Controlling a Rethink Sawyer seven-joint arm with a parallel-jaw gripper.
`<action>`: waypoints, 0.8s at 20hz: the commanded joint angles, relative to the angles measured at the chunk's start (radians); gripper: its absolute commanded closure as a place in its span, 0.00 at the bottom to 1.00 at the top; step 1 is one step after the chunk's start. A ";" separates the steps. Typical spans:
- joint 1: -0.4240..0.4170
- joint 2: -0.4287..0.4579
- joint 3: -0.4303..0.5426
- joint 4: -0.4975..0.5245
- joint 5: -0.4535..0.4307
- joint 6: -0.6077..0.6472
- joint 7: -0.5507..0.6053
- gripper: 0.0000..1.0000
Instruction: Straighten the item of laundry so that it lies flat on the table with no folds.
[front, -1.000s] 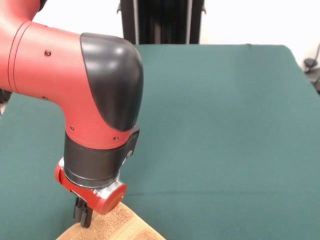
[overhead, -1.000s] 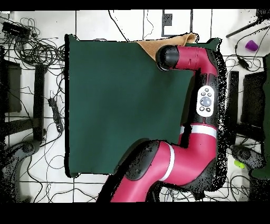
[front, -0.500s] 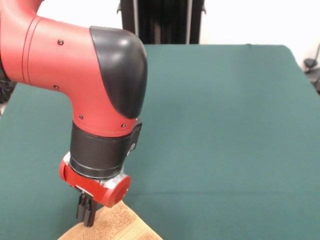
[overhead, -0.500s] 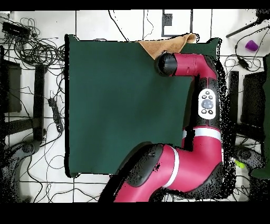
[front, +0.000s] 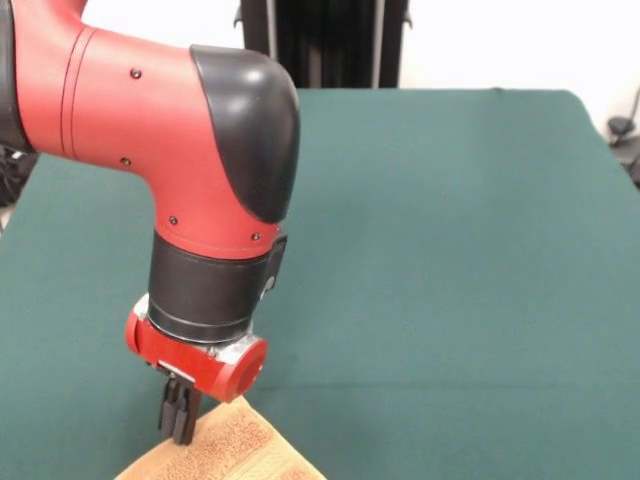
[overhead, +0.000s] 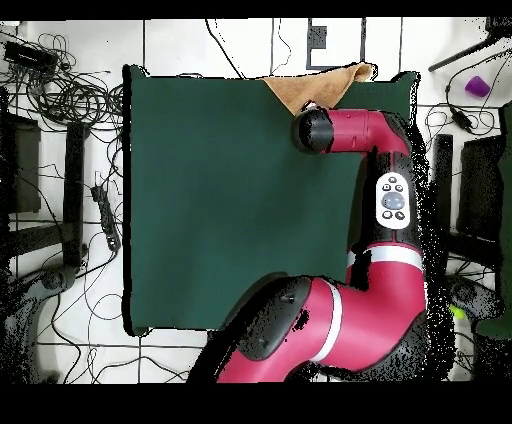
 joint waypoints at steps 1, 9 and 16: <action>0.018 0.014 0.023 0.248 -0.001 -0.009 -0.077 1.00; 0.087 -0.013 -0.063 0.288 -0.013 -0.026 0.061 1.00; 0.116 -0.025 -0.107 0.340 0.009 -0.072 0.137 1.00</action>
